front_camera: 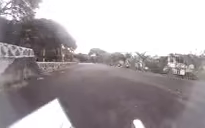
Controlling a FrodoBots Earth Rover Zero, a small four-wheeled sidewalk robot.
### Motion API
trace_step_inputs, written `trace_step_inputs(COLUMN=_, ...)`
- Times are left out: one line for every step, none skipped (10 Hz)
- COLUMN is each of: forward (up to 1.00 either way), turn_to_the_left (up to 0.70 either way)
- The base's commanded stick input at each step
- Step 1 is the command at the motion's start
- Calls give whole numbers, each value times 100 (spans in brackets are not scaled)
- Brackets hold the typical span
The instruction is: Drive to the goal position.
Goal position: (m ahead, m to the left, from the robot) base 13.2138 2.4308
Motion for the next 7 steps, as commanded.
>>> trace_step_inputs(forward=100, turn_to_the_left=0)
trace_step_inputs(forward=100, turn_to_the_left=0)
trace_step_inputs(forward=100, turn_to_the_left=0)
trace_step_inputs(forward=100, turn_to_the_left=0)
trace_step_inputs(forward=100, turn_to_the_left=0)
trace_step_inputs(forward=100, turn_to_the_left=0)
trace_step_inputs(forward=100, turn_to_the_left=0)
